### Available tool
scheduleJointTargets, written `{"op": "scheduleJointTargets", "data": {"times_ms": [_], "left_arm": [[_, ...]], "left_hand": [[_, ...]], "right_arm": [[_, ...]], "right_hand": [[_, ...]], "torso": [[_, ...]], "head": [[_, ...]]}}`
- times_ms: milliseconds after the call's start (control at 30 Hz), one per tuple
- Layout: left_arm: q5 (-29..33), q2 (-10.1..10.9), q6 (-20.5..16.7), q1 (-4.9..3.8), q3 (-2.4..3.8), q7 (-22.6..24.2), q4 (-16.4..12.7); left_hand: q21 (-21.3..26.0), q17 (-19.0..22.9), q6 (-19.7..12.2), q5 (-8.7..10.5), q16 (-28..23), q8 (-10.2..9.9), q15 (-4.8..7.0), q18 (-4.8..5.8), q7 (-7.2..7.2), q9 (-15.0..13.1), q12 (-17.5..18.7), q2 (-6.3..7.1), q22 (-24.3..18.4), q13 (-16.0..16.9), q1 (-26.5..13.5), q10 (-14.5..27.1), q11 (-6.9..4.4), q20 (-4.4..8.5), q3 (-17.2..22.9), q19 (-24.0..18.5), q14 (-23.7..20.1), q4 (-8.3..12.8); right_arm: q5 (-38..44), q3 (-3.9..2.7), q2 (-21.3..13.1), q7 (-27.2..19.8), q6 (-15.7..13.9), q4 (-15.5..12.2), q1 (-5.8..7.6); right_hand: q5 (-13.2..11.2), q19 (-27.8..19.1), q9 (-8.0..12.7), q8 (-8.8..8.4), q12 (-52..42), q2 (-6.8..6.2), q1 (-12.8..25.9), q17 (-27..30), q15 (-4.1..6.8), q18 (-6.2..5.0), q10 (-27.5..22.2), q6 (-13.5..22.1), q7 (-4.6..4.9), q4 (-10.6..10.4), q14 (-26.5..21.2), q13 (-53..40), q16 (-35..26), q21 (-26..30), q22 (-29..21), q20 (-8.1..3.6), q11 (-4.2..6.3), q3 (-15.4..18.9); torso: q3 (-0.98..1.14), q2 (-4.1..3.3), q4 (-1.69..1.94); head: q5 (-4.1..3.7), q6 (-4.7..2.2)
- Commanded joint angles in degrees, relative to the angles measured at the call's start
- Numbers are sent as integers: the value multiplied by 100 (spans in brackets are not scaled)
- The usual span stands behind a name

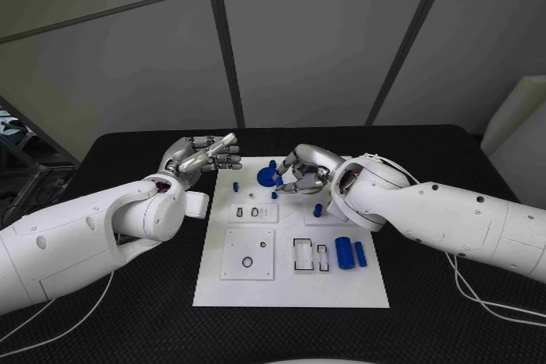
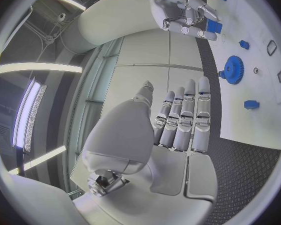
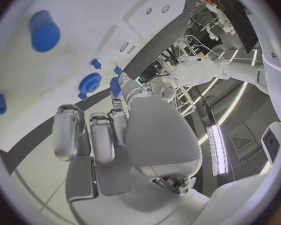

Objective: Assemble the parts on the task board

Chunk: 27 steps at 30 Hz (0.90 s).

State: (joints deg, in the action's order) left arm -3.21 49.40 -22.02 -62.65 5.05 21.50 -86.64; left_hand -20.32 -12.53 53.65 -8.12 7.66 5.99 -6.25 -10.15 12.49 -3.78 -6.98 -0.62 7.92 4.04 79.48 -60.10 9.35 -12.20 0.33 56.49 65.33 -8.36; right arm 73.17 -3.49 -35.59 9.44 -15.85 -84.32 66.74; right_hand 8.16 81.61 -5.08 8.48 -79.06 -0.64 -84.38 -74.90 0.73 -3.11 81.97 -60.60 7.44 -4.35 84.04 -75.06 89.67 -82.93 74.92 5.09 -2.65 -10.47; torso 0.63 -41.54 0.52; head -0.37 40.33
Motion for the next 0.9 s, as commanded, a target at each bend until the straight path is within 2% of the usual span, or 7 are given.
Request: {"op": "scheduleJointTargets", "data": {"times_ms": [33,100,167,267,433,900], "left_arm": [[-42,-9,65,-11,5,38,19],[-42,-13,64,-12,5,38,29],[-42,-20,63,-13,5,37,43],[-42,-28,64,-13,5,36,51],[-42,-40,69,-13,6,34,59],[-45,-50,78,-14,6,22,60]], "left_hand": [[38,-6,5,29,-26,-37,-16,-26,40,3,38,-15,-10,-3,27,-6,18,-14,-3,-31,-3,27],[38,-6,5,29,-26,-37,-16,-26,40,3,38,-15,-10,-3,27,-6,18,-14,-3,-31,-3,27],[38,-6,5,29,-26,-37,-16,-26,40,3,38,-15,-10,-3,27,-6,18,-14,-3,-31,-3,27],[38,-6,5,29,-26,-37,-16,-26,40,3,38,-15,-10,-3,27,-6,18,-14,-3,-31,-3,27],[38,-6,5,29,-26,-37,-16,-26,40,3,38,-15,-10,-3,27,-6,18,-14,-3,-31,-3,27],[43,-11,7,30,-39,-42,-16,-27,39,2,42,-18,-13,-3,37,-9,17,-15,-5,-31,-1,38]], "right_arm": [[61,6,140,258,-80,44,-8],[67,20,222,301,-62,74,-17],[82,91,325,360,-31,108,-26],[90,150,429,416,25,148,-34],[96,216,547,482,118,166,-62],[272,256,628,626,212,168,-205]], "right_hand": [[46,12,-6,15,47,42,8,-1439,49,29,-42,-13,0,-11,579,-401,3,-25,215,4,-2,-38],[49,11,-5,14,51,42,9,-1438,49,28,-45,-11,0,-10,579,-398,3,-24,213,4,-2,-39],[58,9,-4,12,60,42,13,-1431,49,28,-51,-7,2,-10,577,-391,-1,-23,211,4,-3,-41],[68,7,-2,8,68,39,20,-1428,48,27,-56,3,5,-11,577,-384,-2,-21,208,4,-5,-42],[73,7,0,5,69,36,29,-1427,47,27,-56,10,8,-13,576,-384,-2,-20,207,5,-7,-41],[78,5,1,4,70,33,41,-1422,46,27,-55,14,10,-17,575,-384,-4,-18,204,5,-9,-40]], "torso": [[4,-13,-2],[7,-15,-4],[13,-7,-4],[10,-6,-4],[13,-4,-5],[13,-6,-4]], "head": [[33,21],[51,20],[70,31],[78,37],[84,49],[113,80]]}}
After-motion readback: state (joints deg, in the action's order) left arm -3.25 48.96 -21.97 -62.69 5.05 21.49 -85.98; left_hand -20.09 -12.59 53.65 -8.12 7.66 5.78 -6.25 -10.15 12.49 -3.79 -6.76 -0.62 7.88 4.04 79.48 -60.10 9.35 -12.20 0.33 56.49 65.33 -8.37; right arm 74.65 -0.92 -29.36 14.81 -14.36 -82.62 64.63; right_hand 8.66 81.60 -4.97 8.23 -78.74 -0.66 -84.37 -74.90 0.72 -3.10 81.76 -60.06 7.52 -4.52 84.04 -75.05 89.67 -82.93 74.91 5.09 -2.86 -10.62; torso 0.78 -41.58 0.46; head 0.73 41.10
